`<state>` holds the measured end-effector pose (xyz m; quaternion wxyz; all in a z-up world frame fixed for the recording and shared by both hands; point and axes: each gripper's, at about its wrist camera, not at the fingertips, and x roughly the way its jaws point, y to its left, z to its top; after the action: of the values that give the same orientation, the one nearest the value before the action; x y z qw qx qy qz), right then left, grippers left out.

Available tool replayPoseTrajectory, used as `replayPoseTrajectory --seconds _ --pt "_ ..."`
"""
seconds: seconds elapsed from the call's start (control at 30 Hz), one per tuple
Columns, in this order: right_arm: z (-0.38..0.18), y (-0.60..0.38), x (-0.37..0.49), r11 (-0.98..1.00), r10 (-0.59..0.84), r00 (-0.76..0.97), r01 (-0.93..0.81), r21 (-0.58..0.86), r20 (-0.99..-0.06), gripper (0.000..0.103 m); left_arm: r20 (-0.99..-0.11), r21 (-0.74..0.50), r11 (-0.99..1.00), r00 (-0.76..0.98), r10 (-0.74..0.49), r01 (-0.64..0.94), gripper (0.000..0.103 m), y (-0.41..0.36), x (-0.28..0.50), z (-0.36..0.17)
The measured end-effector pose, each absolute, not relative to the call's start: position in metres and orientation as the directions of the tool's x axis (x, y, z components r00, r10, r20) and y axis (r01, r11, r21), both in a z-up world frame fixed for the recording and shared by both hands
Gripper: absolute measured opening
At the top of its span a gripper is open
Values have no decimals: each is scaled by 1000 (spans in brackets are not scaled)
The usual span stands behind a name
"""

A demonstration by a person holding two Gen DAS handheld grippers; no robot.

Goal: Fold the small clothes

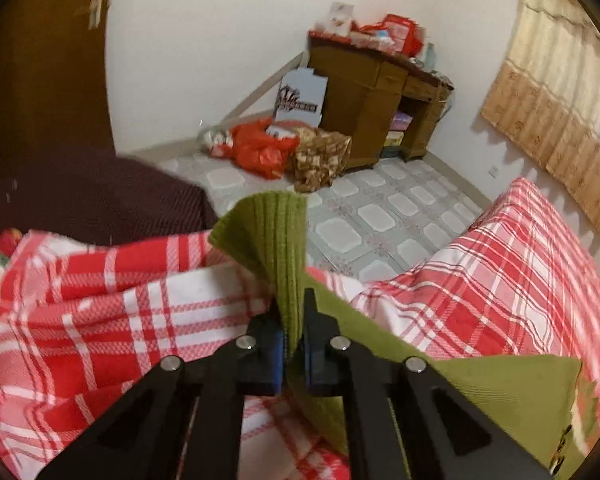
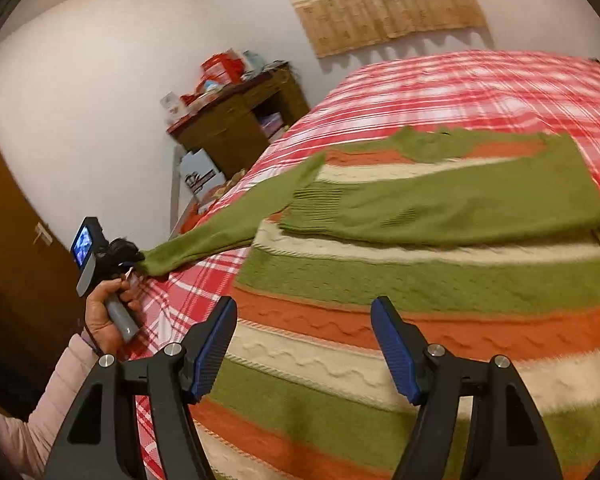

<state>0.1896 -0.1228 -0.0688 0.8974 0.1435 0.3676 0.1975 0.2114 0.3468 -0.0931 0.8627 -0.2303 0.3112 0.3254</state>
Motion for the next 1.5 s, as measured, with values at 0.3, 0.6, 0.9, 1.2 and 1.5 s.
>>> replayPoseTrajectory --seconds 0.3,0.6,0.9,1.2,1.5 --pt "-75 -170 182 851 442 688 -119 511 -576 70 -429 -41 938 854 295 -345 6 190 221 -10" --pt "-84 -202 168 834 408 706 -31 550 -579 70 -492 -12 994 865 -104 113 6 18 210 -36" --pt "-97 -219 158 821 386 698 38 570 -603 70 -689 49 980 717 -106 192 18 -14 212 -96" --pt "-72 -221 198 828 413 687 -10 561 -597 71 -658 -132 991 751 -60 -36 93 78 177 -95" --pt "-110 -159 287 898 387 605 -78 432 -696 68 -678 -58 991 733 49 -120 102 72 179 -124"
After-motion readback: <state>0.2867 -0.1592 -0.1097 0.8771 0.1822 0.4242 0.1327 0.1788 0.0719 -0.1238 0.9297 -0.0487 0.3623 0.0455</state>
